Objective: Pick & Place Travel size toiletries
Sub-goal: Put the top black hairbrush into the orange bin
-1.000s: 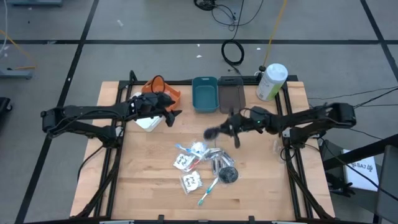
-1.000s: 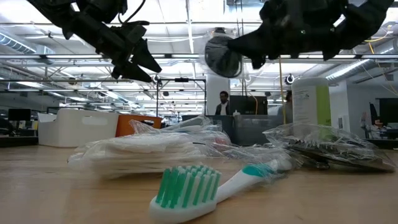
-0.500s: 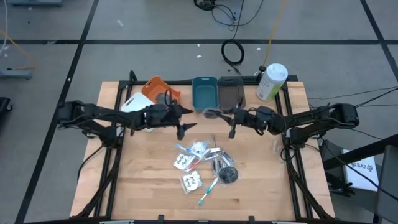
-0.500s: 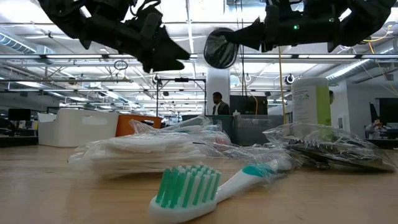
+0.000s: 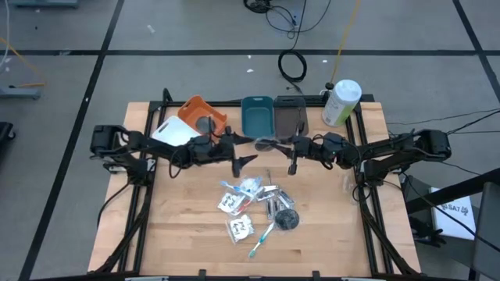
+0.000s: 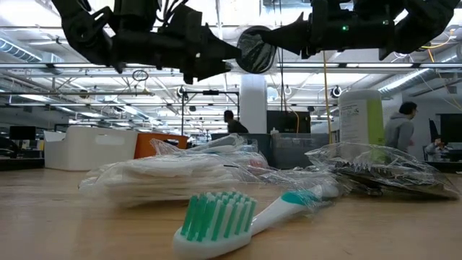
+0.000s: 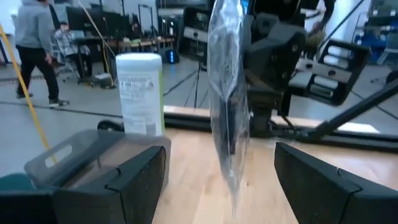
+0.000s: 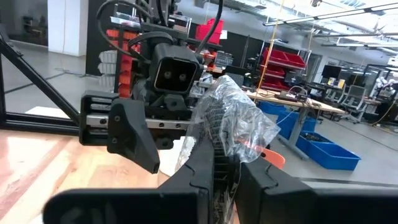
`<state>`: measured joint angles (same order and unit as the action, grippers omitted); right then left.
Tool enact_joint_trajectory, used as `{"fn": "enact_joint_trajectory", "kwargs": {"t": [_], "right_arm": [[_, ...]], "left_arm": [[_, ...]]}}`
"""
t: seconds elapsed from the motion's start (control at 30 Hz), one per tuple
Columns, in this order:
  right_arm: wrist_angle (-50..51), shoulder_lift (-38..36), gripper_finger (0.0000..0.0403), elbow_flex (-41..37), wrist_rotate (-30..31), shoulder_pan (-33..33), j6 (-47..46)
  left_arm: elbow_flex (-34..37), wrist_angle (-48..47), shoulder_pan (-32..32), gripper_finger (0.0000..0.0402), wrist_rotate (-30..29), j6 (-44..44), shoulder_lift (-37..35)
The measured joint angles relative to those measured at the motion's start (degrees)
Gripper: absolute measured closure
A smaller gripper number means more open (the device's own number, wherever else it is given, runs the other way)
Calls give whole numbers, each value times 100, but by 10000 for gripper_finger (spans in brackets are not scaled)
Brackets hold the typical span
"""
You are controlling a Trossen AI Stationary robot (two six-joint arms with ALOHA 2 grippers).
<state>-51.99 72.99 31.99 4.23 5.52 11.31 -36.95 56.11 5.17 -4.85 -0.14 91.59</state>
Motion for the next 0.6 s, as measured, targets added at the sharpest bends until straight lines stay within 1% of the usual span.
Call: {"fn": "enact_joint_trajectory", "kwargs": {"t": [0.1, 0.3, 0.37, 0.5, 0.6], "right_arm": [[0, 0, 381, 0, 0, -2, -11], [9, 0, 381, 0, 0, 0, -12], [9, 0, 381, 0, 0, -2, -13], [11, 0, 381, 0, 0, -2, -13], [17, 0, 381, 0, -1, -2, -14]], "left_arm": [[-120, 109, 4, 105, -12, -2, 111], [-439, -93, 7, 105, -12, 6, 107], [-562, -275, 11, 105, -12, 98, 107], [-801, -946, 11, 105, -18, 225, 111], [-870, -983, 9, 105, -16, 153, 105]]}}
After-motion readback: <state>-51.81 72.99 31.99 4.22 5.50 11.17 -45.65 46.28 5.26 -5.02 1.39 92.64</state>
